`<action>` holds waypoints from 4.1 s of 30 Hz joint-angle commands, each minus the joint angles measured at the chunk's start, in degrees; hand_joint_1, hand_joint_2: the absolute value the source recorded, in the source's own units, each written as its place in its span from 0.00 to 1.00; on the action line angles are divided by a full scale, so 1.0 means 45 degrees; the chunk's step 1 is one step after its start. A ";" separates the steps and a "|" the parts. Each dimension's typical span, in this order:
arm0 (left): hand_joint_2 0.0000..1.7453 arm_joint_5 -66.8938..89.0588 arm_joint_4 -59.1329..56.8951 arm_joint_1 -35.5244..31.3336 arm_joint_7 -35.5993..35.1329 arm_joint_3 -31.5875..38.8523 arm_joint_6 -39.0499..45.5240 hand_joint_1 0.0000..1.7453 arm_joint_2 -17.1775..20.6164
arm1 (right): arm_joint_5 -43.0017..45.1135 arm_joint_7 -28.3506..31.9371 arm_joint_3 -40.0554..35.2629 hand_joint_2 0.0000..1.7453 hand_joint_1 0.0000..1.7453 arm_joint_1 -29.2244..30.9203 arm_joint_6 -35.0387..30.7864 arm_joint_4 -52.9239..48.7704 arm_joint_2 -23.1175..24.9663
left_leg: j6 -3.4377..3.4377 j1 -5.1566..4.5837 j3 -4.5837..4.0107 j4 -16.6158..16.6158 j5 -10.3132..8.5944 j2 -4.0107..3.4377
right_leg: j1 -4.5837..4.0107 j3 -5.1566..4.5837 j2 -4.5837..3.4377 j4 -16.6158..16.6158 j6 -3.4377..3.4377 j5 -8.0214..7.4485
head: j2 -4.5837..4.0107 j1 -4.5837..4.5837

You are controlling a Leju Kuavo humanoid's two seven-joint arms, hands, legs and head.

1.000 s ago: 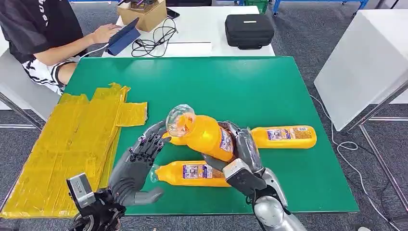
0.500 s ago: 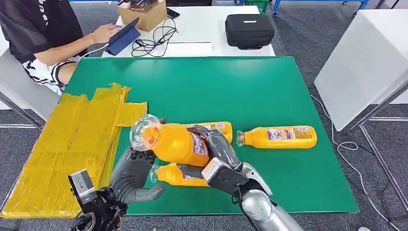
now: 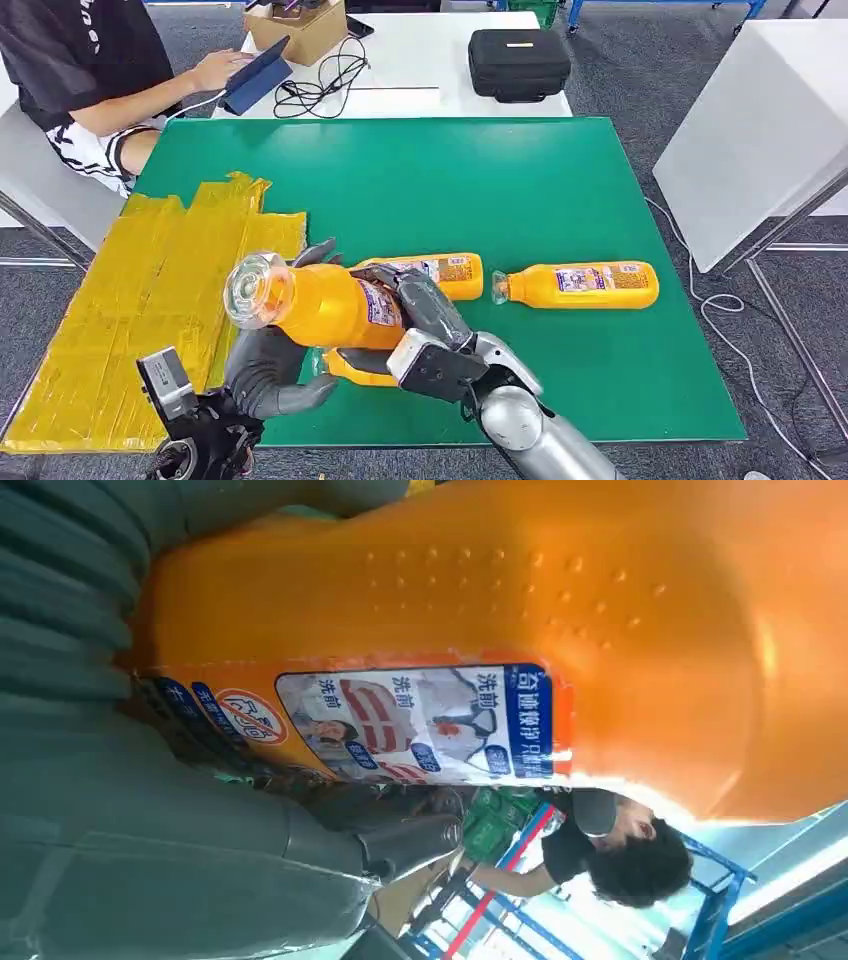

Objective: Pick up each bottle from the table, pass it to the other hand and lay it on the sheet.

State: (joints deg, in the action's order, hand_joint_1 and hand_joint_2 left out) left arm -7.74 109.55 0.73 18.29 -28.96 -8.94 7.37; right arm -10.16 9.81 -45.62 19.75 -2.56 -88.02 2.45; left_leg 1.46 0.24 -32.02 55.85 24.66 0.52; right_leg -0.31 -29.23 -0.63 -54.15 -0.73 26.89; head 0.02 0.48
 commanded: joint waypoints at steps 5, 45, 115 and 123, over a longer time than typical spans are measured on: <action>1.00 -0.0017 -0.0597 -0.0210 -0.0040 -0.0235 -0.0011 0.00 -0.0052 | 0.0037 -0.0011 -0.0478 1.00 1.00 0.0694 0.0042 0.0801 -0.0057 | -0.0008 0.0002 0.0035 -0.0007 0.0012 -0.0018 | -0.0002 0.0034 0.0002 0.0011 -0.0014 0.0006 | 0.0000 0.0000; 1.00 0.0203 -0.0321 0.0273 0.0351 0.0122 0.0641 1.00 -0.0129 | 0.0848 -0.0532 -0.0964 1.00 1.00 0.1401 0.1365 0.2309 0.0642 | -0.0012 0.0008 0.0053 -0.0008 0.0024 -0.0025 | -0.0007 0.0055 0.0003 0.0019 -0.0022 0.0014 | 0.0000 0.0000; 1.00 2.0421 -0.0348 -0.1441 -0.3248 0.1027 0.5310 1.00 0.1596 | -0.4668 0.1497 0.5331 1.00 0.00 -0.6734 -0.4045 -0.7288 -0.2911 | -0.0015 -0.0002 0.0016 -0.0009 0.0006 0.0031 | 0.0004 0.0014 0.0047 0.0014 -0.0011 0.0013 | 0.0000 0.0005; 1.00 2.1569 -0.1543 -0.2314 -0.3673 0.0679 0.3459 1.00 0.1831 | -0.4293 0.1904 0.5993 1.00 0.00 -0.7176 -0.4306 -0.7481 -0.2897 | -0.0012 0.0005 0.0035 -0.0007 0.0017 0.0012 | -0.0003 0.0031 0.0030 0.0020 -0.0014 0.0017 | 0.0000 0.0010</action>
State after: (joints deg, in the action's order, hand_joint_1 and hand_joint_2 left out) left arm 86.94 110.75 -3.61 2.91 -22.56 10.52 13.09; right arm -30.64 17.35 -22.38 -11.43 -21.25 -121.63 -11.32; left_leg 1.45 0.24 -32.04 55.86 24.67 0.48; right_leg -0.31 -29.33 -0.70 -54.14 -0.73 26.88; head 0.02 0.52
